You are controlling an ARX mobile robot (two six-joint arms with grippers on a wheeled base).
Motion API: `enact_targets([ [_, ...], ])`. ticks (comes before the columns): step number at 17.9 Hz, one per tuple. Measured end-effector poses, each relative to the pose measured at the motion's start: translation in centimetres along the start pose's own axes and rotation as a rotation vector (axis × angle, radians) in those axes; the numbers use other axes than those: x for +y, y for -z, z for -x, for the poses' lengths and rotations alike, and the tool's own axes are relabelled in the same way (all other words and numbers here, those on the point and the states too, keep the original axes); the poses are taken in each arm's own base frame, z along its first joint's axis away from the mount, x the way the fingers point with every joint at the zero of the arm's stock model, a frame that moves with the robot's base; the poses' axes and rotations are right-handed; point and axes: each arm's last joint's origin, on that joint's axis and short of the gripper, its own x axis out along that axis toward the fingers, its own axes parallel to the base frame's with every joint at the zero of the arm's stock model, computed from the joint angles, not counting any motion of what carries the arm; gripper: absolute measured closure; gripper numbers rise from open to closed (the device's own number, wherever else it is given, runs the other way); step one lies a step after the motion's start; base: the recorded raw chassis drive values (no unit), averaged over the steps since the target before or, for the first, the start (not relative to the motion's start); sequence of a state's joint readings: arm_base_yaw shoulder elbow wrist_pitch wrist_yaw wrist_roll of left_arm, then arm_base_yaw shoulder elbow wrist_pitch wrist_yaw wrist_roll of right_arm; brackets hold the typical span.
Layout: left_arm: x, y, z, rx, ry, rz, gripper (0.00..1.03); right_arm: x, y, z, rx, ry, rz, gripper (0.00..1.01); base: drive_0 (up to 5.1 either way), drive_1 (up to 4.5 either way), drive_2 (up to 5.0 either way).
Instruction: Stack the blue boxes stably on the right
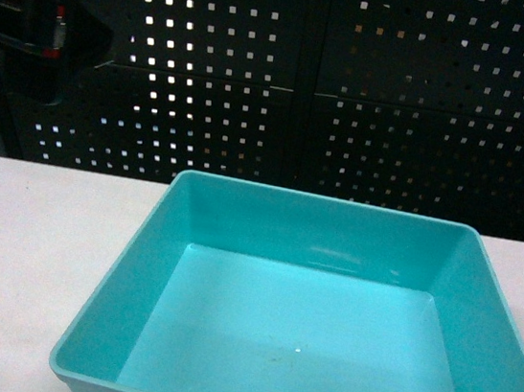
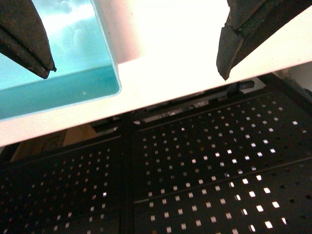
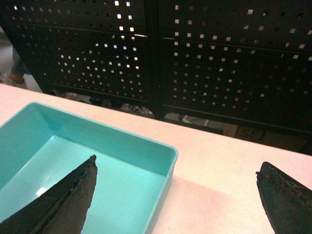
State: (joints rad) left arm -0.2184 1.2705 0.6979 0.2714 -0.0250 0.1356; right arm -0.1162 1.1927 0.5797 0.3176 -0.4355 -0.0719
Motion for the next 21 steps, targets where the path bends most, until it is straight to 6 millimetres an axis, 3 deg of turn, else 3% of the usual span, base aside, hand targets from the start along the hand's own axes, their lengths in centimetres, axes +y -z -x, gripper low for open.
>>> enact_targets([
  [3,0.1,-0.5,-3.3,0.177,0.024,0.034,0.05,0.3,-0.8,-3.7,0.116,-0.044,0.003,0.03,0.0,0.00,0.0],
  [7,-2.0,1.6,-5.7,0.348,0.057,0.071,0.05,2.0,2.2,-6.5,0.251,-0.058,0.056,0.03,0.0,0.00,0.0],
  [12,-4.2,5.0,-7.1,0.444,0.023,0.092,0.05,2.9,7.0,-7.2,0.355,-0.050,0.062,0.03,0.0,0.00,0.0],
  [16,-4.3,7.9,-8.5,0.507,-0.031,0.116,0.05,3.0,10.6,-7.6,0.452,-0.053,0.049,0.03,0.0,0.00,0.0],
  [21,-5.6,9.7,-8.4,0.565,-0.040,0.159,0.05,3.0,12.3,-7.6,0.478,-0.049,0.048,0.03,0.0,0.00,0.0],
])
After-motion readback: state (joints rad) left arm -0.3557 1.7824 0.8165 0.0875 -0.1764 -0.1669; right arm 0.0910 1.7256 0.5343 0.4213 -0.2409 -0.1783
